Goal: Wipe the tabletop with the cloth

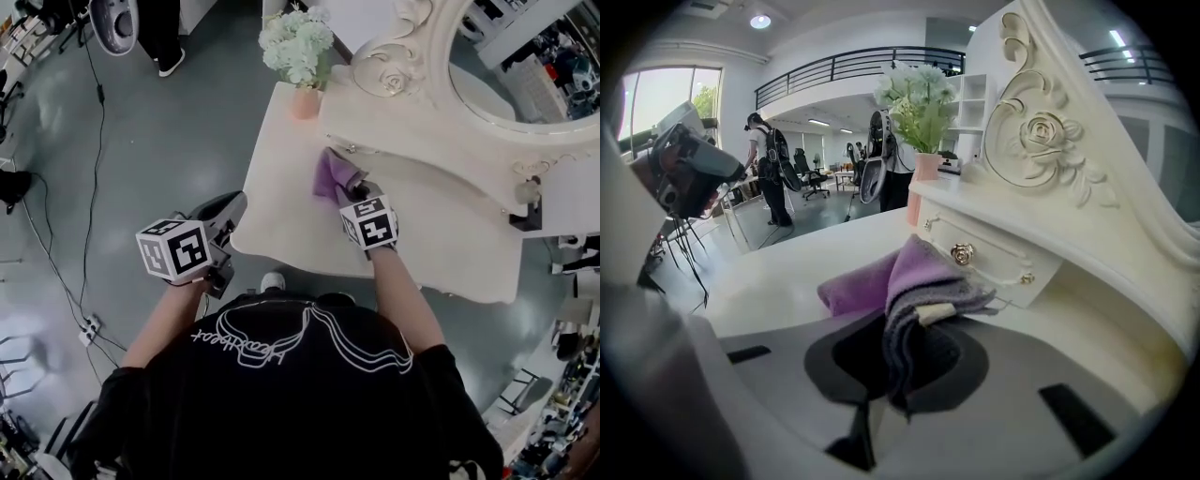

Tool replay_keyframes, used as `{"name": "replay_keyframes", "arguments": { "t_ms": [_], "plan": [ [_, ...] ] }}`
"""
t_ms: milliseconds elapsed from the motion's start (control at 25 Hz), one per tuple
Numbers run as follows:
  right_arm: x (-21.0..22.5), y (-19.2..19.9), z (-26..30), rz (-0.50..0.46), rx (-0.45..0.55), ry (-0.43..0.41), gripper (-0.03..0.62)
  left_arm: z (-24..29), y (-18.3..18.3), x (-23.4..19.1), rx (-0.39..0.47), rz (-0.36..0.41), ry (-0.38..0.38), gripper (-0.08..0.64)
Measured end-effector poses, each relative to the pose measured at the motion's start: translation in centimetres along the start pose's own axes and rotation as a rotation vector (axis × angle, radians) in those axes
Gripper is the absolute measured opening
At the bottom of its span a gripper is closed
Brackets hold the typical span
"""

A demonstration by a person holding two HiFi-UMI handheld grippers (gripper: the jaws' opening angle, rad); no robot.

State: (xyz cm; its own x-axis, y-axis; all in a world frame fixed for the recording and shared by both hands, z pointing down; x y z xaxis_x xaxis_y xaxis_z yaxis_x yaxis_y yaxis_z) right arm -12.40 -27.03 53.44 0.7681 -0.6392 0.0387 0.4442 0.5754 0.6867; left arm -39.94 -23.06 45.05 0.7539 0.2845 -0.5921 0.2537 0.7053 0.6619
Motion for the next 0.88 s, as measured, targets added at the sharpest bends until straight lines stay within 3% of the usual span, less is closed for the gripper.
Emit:
{"name": "replay_keyframes", "arguments": {
  "t_ms": [320, 480, 880],
  "plan": [
    [1.8, 1.9, -2.0, 0.030, -0.009, -0.004, 0.049, 0.7, 0.3, 4.3, -0.027, 0.066, 0.017, 0.005],
    [2.6, 2.8, -2.8, 0.042, -0.007, -0.013, 0.049, 1.4, 0.7, 6.3, -0.039, 0.052, 0.048, 0.004],
    [4.5, 4.4, -4.3, 0.034, -0.002, -0.033, 0.049, 3.4, 1.4, 10.3, -0.037, 0.062, 0.035, 0.005]
  ]
}}
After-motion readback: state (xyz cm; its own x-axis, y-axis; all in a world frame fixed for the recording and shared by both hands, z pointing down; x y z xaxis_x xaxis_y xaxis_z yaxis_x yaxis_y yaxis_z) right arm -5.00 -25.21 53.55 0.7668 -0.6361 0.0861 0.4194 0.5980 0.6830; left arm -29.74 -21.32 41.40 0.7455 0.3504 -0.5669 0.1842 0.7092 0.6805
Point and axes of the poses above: the fingertips, and each gripper's own axes: z forward along the fingers, x to its right, y out of its underside, the point moved 6 cm from there along -z, backward along the fingers, and after that the axes turned 11 degrees about -y, right-handed, at the moved point
